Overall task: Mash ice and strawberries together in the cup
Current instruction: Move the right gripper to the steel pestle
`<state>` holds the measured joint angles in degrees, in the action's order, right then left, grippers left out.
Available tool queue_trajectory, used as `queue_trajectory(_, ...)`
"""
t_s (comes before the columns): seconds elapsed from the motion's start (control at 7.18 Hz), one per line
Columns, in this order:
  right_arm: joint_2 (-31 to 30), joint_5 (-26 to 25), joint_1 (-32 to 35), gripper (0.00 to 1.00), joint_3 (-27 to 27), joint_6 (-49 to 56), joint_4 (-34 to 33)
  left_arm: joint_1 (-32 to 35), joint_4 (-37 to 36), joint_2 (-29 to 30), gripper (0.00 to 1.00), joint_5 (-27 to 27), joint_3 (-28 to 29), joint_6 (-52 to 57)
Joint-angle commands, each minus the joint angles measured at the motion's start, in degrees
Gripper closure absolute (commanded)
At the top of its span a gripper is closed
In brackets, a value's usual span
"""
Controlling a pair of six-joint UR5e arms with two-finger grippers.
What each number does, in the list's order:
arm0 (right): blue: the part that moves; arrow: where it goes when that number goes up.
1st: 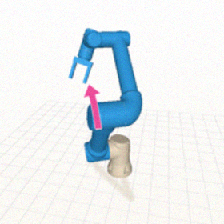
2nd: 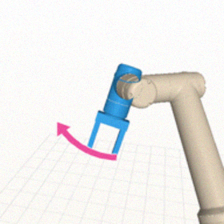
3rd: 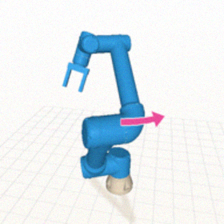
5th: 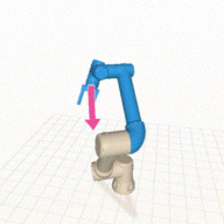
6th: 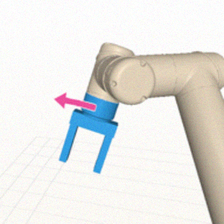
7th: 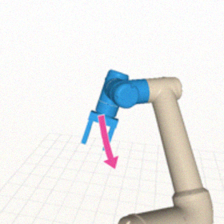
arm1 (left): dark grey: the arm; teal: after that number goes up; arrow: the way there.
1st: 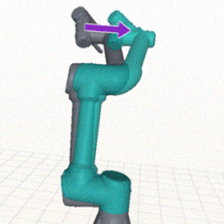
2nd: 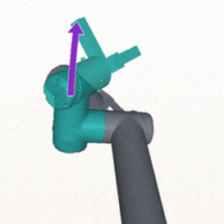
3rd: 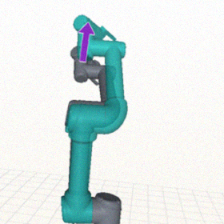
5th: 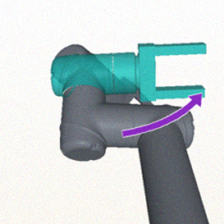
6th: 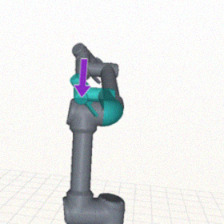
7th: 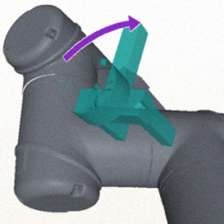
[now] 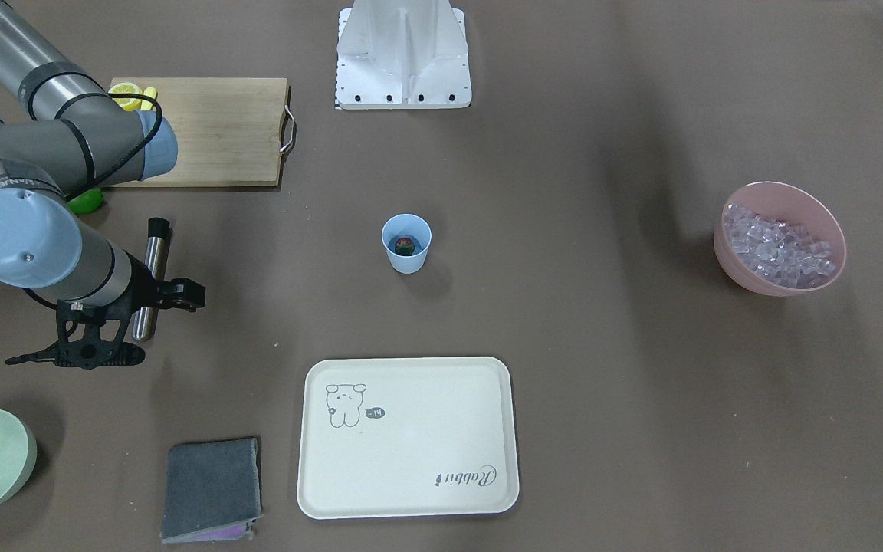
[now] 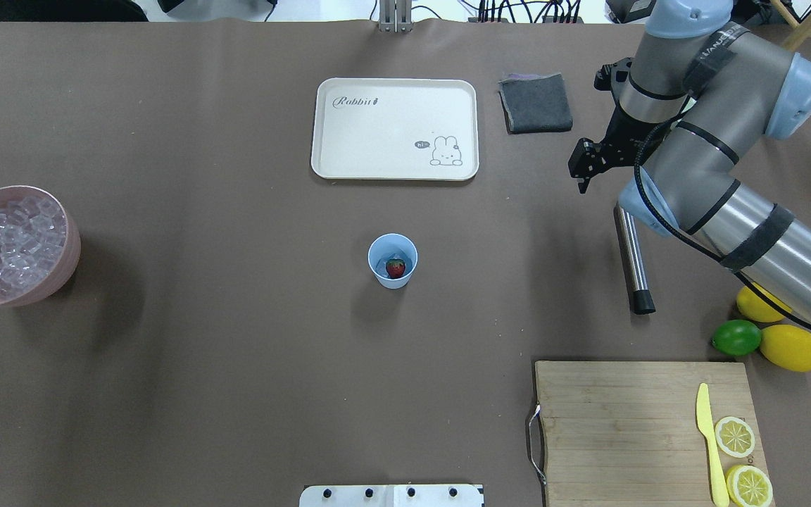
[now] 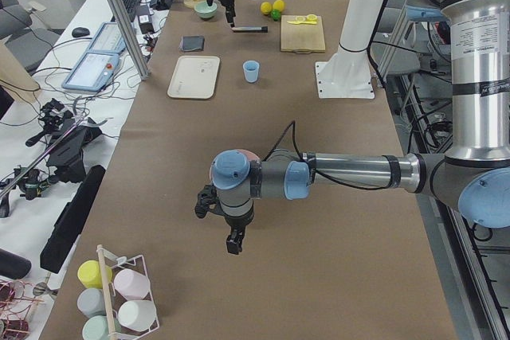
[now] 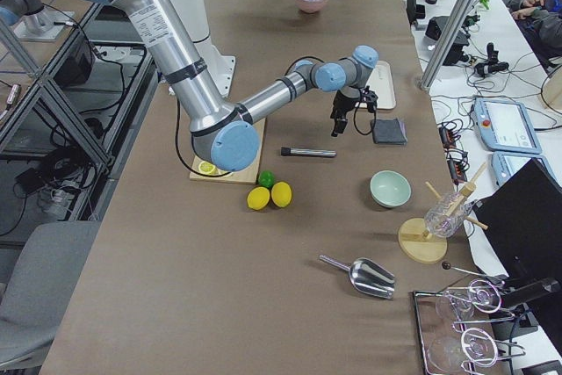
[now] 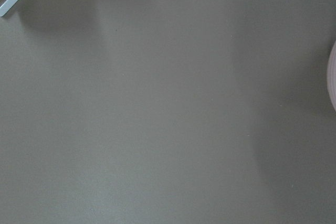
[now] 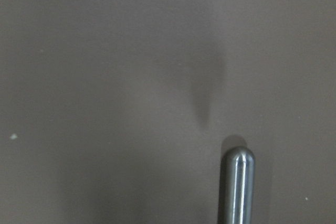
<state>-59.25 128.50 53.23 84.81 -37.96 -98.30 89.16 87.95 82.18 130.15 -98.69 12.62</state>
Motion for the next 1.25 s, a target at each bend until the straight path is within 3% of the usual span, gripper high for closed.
queue_trajectory(0.0, -3.58, 0.17, -0.75, 0.0, -3.5, 0.7, 5.99, 0.84, 0.29, -0.7, 0.0, 0.02, -0.01, 0.04)
queue_trajectory(0.42, -4.39, 0.61, -1.29, 0.0, -3.51, -0.09, 7.07, 0.84, 2.66, -2.02, 0.0, -0.07, 0.26, -0.05)
queue_trajectory(0.84, -4.91, 0.78, -1.72, 0.06, -3.51, -0.18, 7.16, 0.84, 3.1, -2.37, 0.0, -0.07, 0.17, -0.05)
queue_trajectory(0.98, -5.17, 0.7, -1.99, 0.1, -3.51, -0.18, 7.16, 0.84, 3.19, -2.46, 0.0, -0.07, 0.17, 0.04)
queue_trajectory(1.11, -5.26, 0.78, -1.99, 0.25, -3.51, -0.18, 7.16, 0.84, 3.19, -2.55, 0.0, -0.07, 0.17, 0.04)
